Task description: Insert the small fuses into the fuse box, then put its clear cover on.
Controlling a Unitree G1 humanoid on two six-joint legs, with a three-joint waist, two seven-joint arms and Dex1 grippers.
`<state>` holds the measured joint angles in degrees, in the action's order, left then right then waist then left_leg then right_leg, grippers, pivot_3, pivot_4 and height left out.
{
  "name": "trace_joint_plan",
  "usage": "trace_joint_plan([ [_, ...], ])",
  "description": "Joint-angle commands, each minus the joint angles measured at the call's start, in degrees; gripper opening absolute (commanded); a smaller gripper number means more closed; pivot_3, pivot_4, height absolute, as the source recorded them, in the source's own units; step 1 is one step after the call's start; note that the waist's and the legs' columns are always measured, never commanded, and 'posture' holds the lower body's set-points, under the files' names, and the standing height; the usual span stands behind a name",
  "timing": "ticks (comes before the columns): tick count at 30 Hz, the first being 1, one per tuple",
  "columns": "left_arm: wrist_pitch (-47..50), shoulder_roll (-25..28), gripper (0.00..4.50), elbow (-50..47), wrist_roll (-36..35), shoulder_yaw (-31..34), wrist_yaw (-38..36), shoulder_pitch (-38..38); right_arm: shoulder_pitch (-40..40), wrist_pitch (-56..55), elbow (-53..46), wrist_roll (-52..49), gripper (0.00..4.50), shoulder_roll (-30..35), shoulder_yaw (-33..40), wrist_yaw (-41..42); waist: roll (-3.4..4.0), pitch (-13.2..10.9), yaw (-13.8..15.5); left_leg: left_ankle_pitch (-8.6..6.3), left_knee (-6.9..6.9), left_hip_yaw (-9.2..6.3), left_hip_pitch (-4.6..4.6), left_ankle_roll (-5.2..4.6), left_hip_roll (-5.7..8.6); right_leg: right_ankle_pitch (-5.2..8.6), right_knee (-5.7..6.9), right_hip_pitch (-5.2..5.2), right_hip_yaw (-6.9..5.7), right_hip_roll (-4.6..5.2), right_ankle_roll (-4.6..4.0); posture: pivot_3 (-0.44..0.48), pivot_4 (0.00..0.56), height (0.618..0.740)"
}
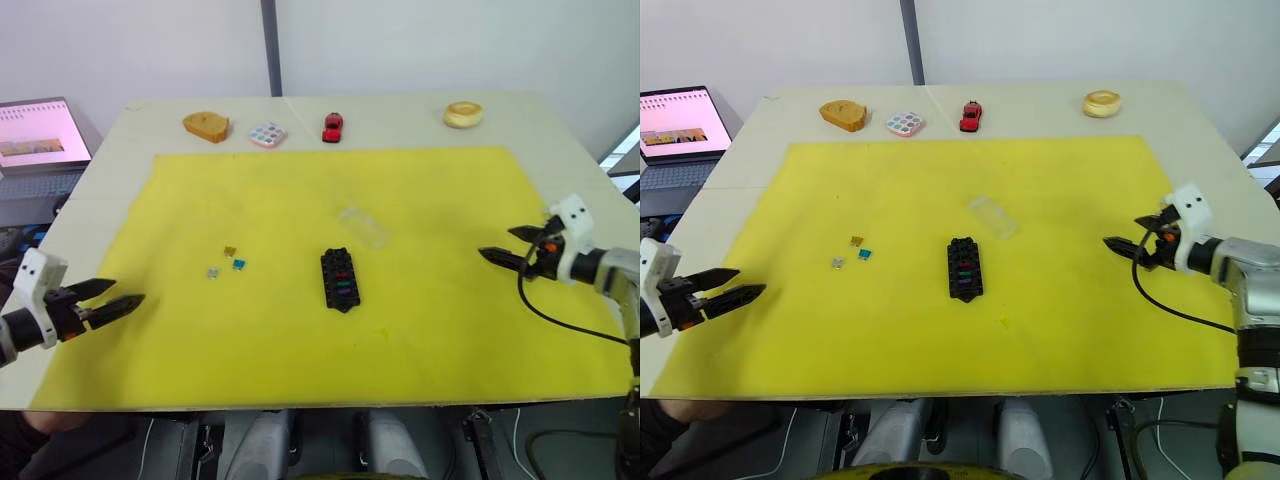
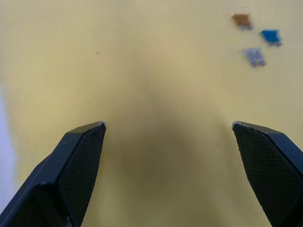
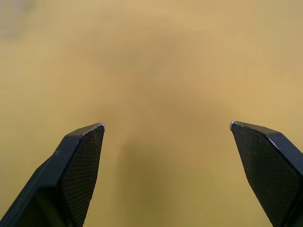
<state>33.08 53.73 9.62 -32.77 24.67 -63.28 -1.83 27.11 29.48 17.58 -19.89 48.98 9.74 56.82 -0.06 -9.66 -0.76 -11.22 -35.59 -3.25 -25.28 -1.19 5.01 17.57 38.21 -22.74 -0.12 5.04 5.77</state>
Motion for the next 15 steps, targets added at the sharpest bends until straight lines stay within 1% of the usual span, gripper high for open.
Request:
trace_joint_plan([
  [1, 2.5, 0.4, 4.50, -3.2, -1.8, -3.9, -3.4, -3.1, 4.6, 7.9, -13.5, -5.8, 4.47, -2.3, -2.4, 0.7, 0.02, 0.0, 0.0, 0.00, 0.01, 0.00, 0.00, 0.00, 0.00, 0.00, 0.00, -0.01, 0.00, 0.00, 0.00, 0.000, 0.150, 0.740],
  [5, 2.5, -1.5, 4.50, -2.1, -1.1, -7.7, -4.1, -6.5, 9.4, 14.4, -25.6, -12.9, 4.47, -11.9, -4.5, -4.0, 0.01, 0.0, -0.2, 0.01, 0.15, 0.00, -0.02, -0.01, 0.01, 0.00, -0.02, -0.09, 0.00, -0.01, 0.00, 0.000, 0.150, 0.740],
  [7, 1.6, -2.4, 4.50, -1.9, -0.1, -10.0, -4.7, -7.5, 10.2, 18.4, -32.0, -15.6, 4.47, -16.2, -7.4, -6.6, 0.01, 0.0, -0.1, 0.02, 0.22, 0.00, -0.02, 0.00, 0.01, 0.00, -0.02, -0.13, 0.00, -0.01, 0.00, 0.000, 0.150, 0.740],
  [11, 0.9, -3.7, 4.50, -0.5, 1.1, -13.3, -5.7, -10.1, 8.3, 22.8, -41.0, -18.6, 4.47, -20.5, -12.3, -9.8, -0.05, 0.0, 0.5, 0.03, 0.21, -0.04, -0.04, 0.02, 0.03, 0.00, -0.03, -0.34, 0.00, -0.01, 0.00, 0.000, 0.150, 0.740],
  [15, 1.9, -4.4, 4.50, 0.9, 1.6, -16.0, -7.3, -11.9, 6.4, 25.2, -44.3, -21.1, 4.47, -22.8, -13.9, -12.1, -0.09, 0.0, 0.6, 0.02, 0.05, -0.04, -0.04, 0.00, 0.06, -0.01, -0.03, -0.26, 0.00, 0.02, 0.00, 0.000, 0.150, 0.740],
])
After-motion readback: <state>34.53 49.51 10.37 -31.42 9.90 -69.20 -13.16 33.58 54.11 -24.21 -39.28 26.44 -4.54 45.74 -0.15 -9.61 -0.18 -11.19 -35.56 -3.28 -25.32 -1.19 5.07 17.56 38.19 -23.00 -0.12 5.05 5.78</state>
